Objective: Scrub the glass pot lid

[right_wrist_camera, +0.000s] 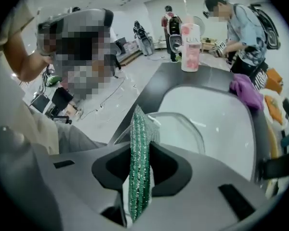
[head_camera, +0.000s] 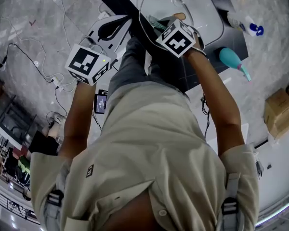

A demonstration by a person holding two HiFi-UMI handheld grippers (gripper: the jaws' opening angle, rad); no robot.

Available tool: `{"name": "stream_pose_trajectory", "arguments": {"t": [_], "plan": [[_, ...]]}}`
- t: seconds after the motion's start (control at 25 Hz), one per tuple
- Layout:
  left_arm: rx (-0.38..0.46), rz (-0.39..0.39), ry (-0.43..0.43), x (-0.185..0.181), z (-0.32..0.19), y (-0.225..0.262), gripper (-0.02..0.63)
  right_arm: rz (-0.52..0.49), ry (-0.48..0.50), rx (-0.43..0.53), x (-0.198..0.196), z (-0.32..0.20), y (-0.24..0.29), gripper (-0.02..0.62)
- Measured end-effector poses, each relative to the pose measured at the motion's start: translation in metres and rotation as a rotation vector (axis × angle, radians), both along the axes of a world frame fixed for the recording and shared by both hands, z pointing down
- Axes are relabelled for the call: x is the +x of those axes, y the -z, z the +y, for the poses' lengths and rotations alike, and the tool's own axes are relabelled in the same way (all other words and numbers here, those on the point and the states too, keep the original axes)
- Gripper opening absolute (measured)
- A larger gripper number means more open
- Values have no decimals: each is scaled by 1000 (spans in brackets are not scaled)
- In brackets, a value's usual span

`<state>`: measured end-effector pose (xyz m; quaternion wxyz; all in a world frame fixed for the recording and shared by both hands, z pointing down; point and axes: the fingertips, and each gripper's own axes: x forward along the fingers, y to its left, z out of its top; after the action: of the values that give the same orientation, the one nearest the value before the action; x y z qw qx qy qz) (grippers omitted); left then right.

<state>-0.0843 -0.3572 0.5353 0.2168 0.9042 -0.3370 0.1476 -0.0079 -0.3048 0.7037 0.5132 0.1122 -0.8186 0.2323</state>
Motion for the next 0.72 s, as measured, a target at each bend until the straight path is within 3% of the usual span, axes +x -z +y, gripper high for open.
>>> {"name": "stream_pose_trajectory", "arguments": {"t": [0.24,0.4,0.6,0.72], "plan": [[-18,-6,20,-12,-3,-11,12,76,90,164,-38,-109,-21,89],[-22,-2,37,-20,-6,-12,14,59,1,-53,-31,-119,-48,89],[-35,-4,46,-28,-9,-16,14,125,-130,-95,33,-133,-82,89],[-39,-7,39,-28,-10,-18,12,156,-316,-189,95,-124,-120,88]]}}
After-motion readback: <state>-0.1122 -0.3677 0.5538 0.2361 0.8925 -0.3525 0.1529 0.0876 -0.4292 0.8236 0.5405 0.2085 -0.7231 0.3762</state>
